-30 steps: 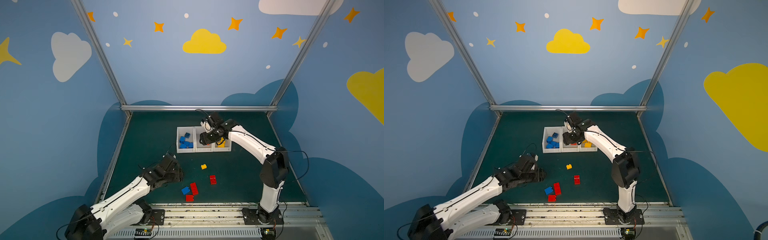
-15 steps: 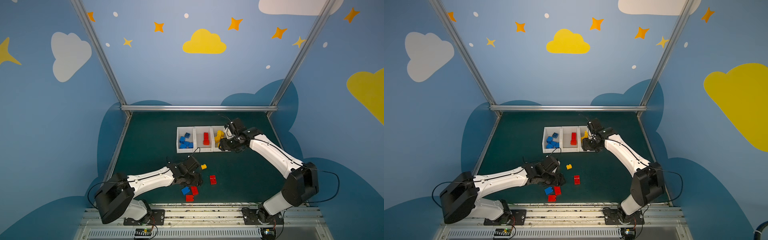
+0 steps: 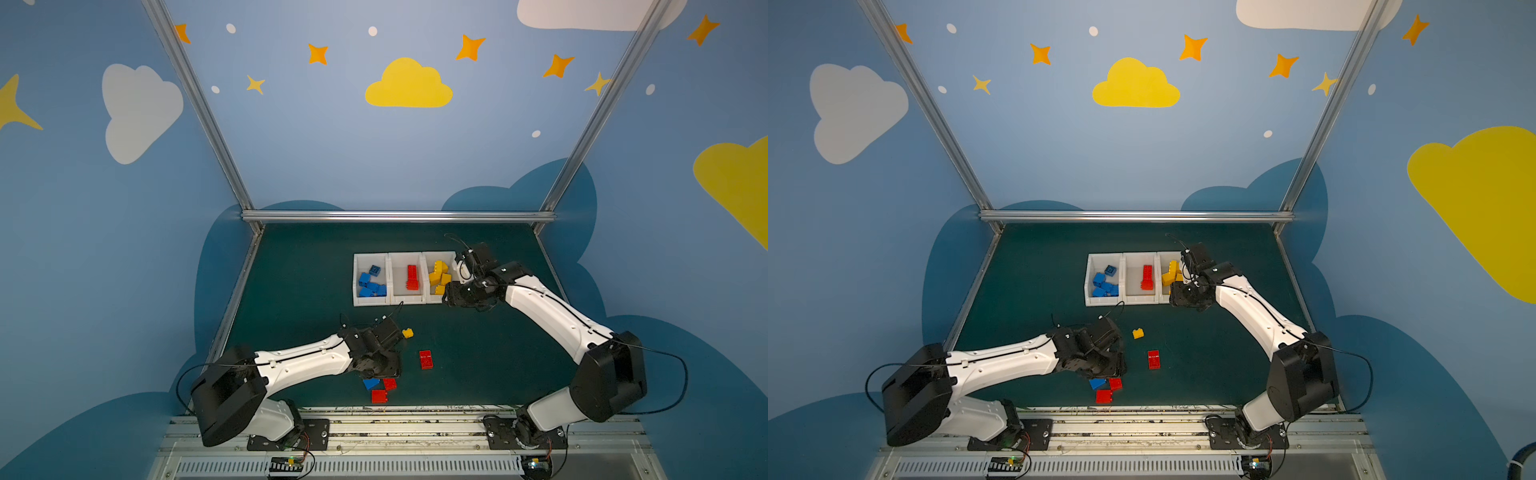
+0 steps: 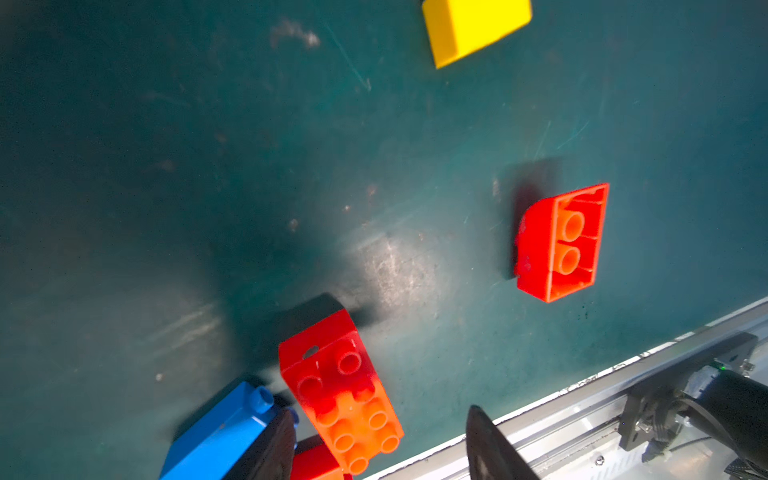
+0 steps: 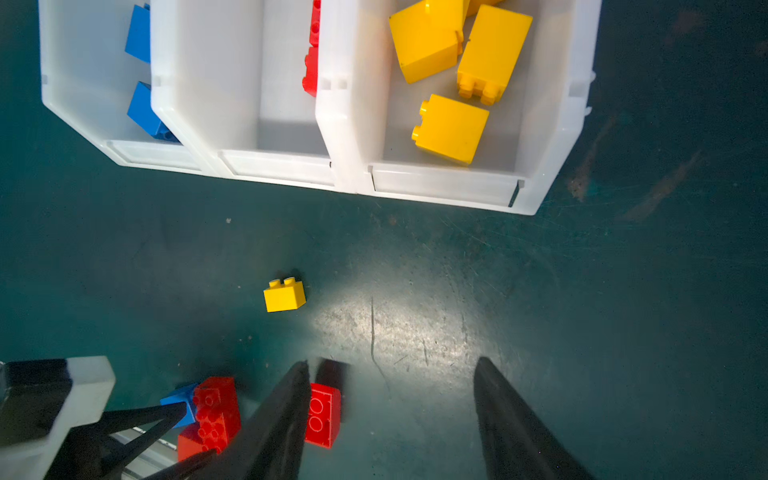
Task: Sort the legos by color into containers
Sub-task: 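Lower the left gripper onto a red brick and grasp it while the right gripper withdraws, then carry the red brick with the left gripper into the red compartment and release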
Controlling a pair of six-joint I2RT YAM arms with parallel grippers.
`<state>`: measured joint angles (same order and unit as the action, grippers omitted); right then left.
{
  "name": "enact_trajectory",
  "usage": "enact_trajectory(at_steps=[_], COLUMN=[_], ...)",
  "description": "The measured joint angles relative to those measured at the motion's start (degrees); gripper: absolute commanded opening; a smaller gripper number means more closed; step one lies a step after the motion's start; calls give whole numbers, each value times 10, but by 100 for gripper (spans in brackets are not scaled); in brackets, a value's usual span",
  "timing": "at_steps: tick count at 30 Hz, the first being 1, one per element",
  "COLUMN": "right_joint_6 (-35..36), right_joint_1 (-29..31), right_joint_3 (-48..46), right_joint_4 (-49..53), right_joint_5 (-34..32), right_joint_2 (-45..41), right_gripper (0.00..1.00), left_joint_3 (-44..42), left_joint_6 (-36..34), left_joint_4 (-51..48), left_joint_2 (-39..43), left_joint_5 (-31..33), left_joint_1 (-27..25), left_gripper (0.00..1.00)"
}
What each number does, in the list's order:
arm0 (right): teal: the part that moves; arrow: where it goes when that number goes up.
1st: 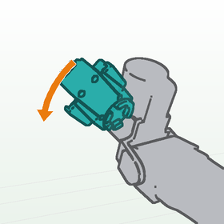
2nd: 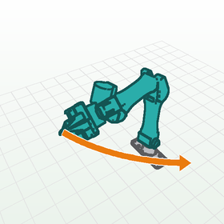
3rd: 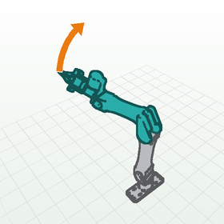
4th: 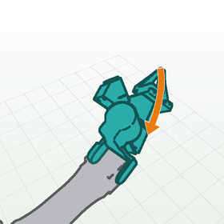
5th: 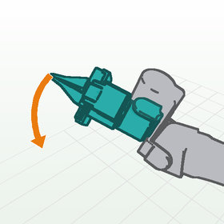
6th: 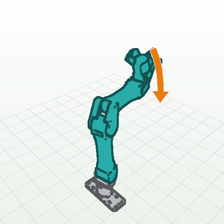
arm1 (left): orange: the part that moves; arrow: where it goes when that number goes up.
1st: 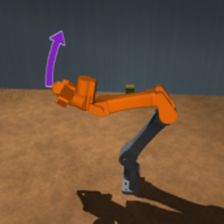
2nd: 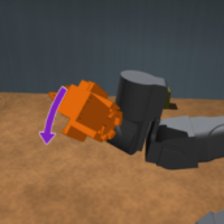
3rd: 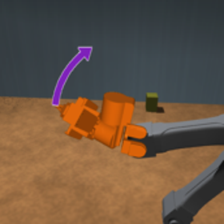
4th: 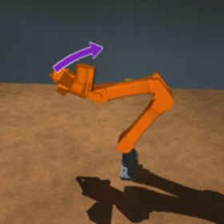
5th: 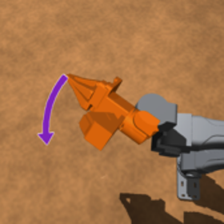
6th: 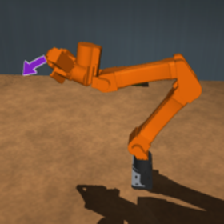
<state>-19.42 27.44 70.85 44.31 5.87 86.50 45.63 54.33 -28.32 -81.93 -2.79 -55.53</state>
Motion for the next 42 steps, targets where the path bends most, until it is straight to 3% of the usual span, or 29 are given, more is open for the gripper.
enact_trajectory(at_steps=[18, 25, 33, 42], right_joint_6=[-11, -14, -15, -13], right_joint_1=[-7, -8, -8, -19], right_joint_3=[-12, -19, -22, -29], right_joint_4=[-4, -6, -6, 0], right_joint_5=[6, 8, 8, 6], right_joint_2=[-21, -21, -21, -65], right_gripper=[63, 63, 59, 58], left_joint_3=[87, 106, 142, 195], left_joint_6=[-37, -52, -76, -114], left_joint_4=[-31, -53, -78, -99], left_joint_2=[-93, -130, -182, -186], left_joint_5=[11, 20, 32, 56], left_joint_1=[-12, -23, -34, -24], left_gripper=[61, 53, 33, 30])
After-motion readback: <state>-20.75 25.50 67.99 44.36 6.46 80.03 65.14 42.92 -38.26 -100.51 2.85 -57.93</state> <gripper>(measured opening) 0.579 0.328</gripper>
